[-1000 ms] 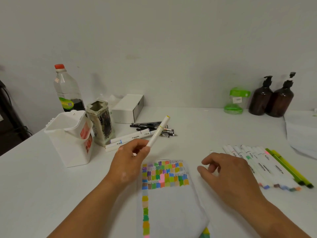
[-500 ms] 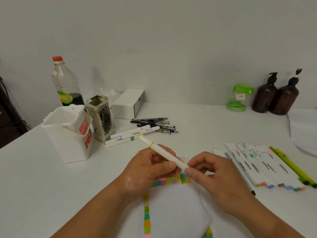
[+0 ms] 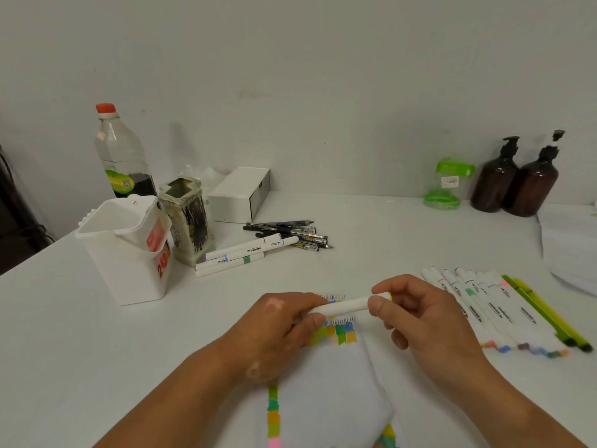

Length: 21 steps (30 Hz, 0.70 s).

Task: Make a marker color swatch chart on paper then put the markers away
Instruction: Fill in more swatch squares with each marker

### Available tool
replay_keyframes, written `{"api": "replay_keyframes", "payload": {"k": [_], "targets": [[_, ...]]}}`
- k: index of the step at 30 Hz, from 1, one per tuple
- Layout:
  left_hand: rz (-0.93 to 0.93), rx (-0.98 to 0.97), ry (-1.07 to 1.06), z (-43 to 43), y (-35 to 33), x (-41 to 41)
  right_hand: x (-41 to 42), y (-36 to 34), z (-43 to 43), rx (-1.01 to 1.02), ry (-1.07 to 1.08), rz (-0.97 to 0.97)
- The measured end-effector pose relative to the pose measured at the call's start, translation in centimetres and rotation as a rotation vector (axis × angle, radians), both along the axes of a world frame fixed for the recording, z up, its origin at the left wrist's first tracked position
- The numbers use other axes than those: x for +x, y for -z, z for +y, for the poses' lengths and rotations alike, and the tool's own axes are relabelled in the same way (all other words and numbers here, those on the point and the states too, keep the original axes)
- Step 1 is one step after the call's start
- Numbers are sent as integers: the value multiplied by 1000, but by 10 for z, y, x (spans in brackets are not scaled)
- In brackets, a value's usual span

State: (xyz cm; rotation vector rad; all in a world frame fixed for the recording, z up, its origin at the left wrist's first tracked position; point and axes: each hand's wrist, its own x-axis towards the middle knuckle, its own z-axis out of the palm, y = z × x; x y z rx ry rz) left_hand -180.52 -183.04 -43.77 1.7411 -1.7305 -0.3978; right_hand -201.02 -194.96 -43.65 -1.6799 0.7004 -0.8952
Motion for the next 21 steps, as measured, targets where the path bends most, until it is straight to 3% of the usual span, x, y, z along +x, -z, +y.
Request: {"api": "replay_keyframes", "payload": {"k": [4,14,17,21], "targets": [[-70,15,63,1,-5,-6,3,-5,8,101,-117,-48],[-49,-64,125,-1,-6,-15,4,-5,14,83,-264,-12],[-74,63,51,0,-4,-2,4,-5,11,95,-149,-68],[-219,253,-43,9,-5,30,1,-7,2,258,-28,-174]]}}
